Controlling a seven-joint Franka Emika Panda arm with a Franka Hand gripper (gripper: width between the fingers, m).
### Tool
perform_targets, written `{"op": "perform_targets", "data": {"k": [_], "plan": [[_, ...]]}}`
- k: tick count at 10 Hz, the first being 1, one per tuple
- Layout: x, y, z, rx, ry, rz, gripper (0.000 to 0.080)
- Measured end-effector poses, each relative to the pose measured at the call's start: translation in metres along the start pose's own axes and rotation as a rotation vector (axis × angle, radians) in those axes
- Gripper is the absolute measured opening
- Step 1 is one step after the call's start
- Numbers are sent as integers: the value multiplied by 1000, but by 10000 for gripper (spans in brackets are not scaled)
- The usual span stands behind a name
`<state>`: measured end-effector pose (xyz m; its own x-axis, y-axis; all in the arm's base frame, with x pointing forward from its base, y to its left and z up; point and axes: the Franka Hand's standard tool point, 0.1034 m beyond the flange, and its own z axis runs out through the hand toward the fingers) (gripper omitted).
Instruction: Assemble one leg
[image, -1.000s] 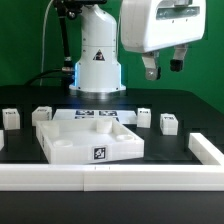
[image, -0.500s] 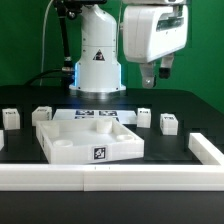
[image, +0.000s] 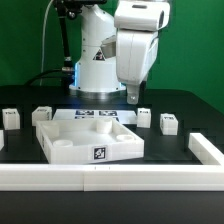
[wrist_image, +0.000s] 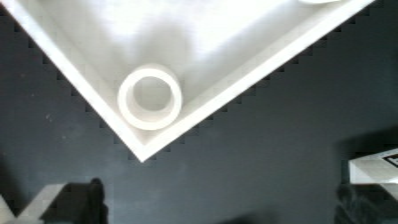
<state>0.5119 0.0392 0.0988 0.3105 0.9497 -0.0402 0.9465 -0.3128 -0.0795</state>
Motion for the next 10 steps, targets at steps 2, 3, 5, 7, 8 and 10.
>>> {"op": "perform_targets", "data": {"k": [2, 3, 5, 7, 8, 10], "plan": [[0, 0, 1, 2, -1, -1, 650], [-4, 0, 4, -23, 9, -100, 650], [-29, -9, 16, -64, 14, -308, 650], [-49, -9, 21, -61, -5, -429, 650], [-57, -9, 24, -58, -17, -437, 650], [-57, -9, 24, -57, -19, -431, 650]]}}
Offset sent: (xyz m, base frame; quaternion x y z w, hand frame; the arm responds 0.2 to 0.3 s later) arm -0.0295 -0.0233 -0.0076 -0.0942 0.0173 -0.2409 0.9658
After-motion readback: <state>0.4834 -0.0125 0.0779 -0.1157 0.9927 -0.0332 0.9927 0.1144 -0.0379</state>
